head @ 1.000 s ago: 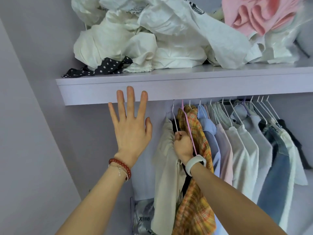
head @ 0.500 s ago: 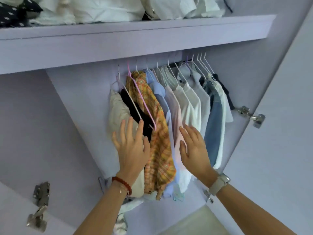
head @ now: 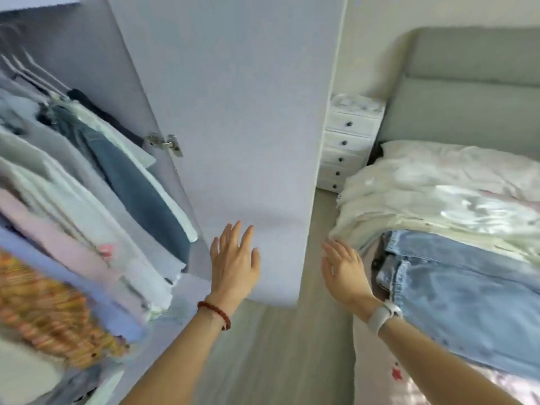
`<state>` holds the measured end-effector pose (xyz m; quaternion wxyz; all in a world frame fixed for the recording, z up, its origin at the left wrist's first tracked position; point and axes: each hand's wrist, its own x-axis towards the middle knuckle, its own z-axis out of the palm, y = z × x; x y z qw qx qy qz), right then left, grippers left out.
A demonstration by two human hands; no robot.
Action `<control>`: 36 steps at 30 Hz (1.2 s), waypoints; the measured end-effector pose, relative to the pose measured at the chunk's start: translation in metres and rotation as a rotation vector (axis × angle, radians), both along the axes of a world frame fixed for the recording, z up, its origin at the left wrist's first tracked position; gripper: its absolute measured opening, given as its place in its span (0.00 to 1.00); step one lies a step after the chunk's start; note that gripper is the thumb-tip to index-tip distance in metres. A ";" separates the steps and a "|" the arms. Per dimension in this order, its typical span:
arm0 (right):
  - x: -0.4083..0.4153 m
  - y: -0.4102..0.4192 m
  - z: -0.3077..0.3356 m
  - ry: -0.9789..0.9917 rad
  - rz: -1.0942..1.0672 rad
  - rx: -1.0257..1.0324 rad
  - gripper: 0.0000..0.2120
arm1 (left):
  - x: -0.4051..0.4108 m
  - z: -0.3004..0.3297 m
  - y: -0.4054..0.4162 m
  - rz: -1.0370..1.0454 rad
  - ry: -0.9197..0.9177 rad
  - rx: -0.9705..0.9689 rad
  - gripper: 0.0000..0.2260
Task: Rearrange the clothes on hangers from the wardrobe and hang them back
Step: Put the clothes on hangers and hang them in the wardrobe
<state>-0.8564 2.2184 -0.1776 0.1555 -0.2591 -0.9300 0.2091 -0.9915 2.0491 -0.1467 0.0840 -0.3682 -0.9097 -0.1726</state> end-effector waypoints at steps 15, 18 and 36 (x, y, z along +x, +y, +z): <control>0.344 0.184 -0.064 -0.087 -0.926 -0.303 0.17 | 0.264 -0.068 0.338 -0.850 -0.185 -0.337 0.20; 0.383 0.204 -0.080 -0.075 -1.082 -0.368 0.19 | 0.303 -0.088 0.385 -0.973 -0.203 -0.478 0.21; 0.489 0.389 -0.200 0.051 -1.690 -0.893 0.24 | 0.366 -0.259 0.582 -1.172 -0.048 -0.916 0.41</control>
